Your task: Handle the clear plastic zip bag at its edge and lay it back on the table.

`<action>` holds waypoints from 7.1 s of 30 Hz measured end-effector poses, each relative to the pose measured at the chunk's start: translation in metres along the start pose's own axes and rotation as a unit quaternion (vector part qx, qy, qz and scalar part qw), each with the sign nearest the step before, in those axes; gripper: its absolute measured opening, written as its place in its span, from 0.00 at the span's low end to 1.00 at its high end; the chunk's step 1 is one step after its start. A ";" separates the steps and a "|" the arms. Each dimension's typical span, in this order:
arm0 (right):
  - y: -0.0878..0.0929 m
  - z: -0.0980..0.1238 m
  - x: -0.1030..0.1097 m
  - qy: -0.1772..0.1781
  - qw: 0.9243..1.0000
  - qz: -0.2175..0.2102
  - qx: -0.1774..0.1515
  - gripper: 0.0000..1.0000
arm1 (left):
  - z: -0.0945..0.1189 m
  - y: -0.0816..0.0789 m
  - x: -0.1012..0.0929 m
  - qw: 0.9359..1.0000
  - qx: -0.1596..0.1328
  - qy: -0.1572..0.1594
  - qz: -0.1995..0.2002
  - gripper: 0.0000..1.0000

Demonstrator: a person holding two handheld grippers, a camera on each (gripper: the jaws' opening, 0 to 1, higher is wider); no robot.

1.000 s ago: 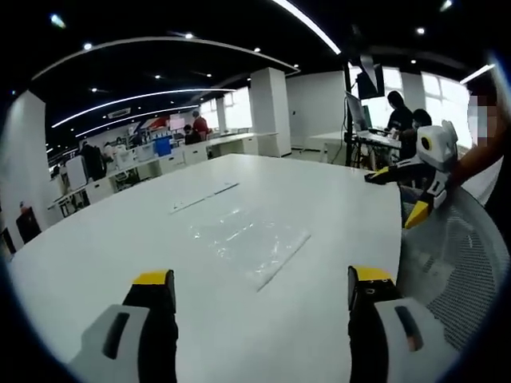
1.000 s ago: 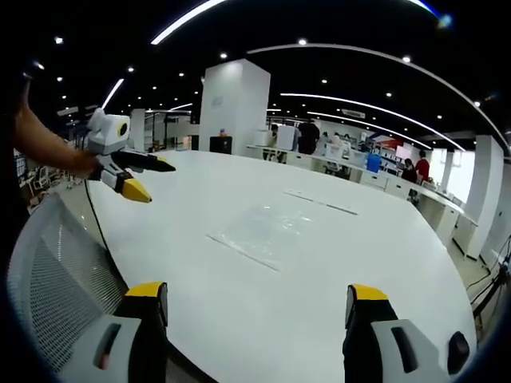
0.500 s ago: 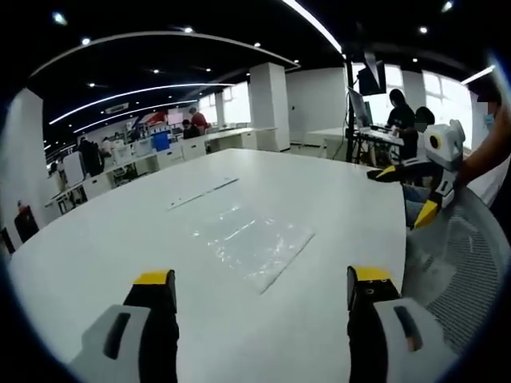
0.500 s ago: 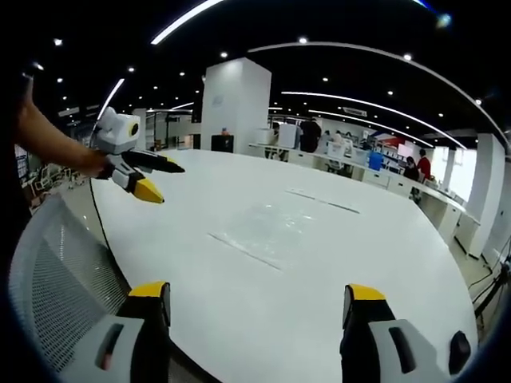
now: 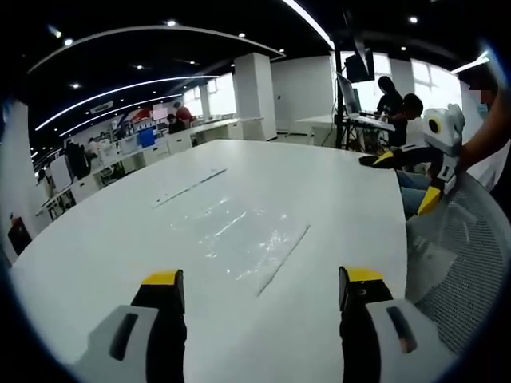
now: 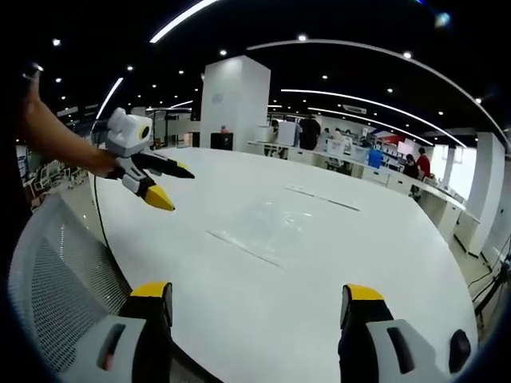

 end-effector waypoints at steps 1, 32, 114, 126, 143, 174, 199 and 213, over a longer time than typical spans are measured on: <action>0.000 0.000 0.000 0.000 1.000 0.000 0.000 0.87 | -0.001 0.001 0.000 1.000 0.003 0.001 -0.002 0.76; 0.001 0.000 0.001 0.001 1.000 0.000 0.005 0.84 | -0.035 0.011 0.005 0.994 0.062 0.049 -0.072 0.52; 0.003 -0.003 0.002 0.005 1.000 0.001 0.031 0.75 | -0.093 0.026 0.019 0.946 0.153 0.135 -0.253 0.00; 0.003 -0.003 0.001 0.007 1.000 0.002 0.028 0.75 | -0.087 0.017 0.022 0.948 0.138 0.112 -0.264 0.00; 0.001 -0.003 0.002 0.006 1.000 0.004 0.022 0.76 | -0.075 0.003 0.022 0.959 0.123 0.115 -0.228 0.00; 0.000 -0.003 0.000 -0.001 1.000 0.006 0.021 0.76 | -0.040 -0.009 0.002 0.966 0.127 0.131 -0.184 0.00; -0.035 -0.017 0.007 -0.043 0.996 0.075 0.005 0.67 | -0.022 -0.023 -0.015 0.960 0.118 0.158 -0.200 0.00; -0.055 -0.031 0.019 -0.086 0.991 0.101 0.001 0.61 | -0.016 -0.026 -0.027 0.957 0.103 0.172 -0.209 0.00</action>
Point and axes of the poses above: the point that each gripper's makers call its tool centre point, and the gripper's own axes: z roughly backward along the fingers, x roughly to its left, y roughly out of its underside, the point moved 9 cm from there along z, roughly backward along the fingers, and after that the axes turned 2 degrees about -x, right-handed, at the moved point
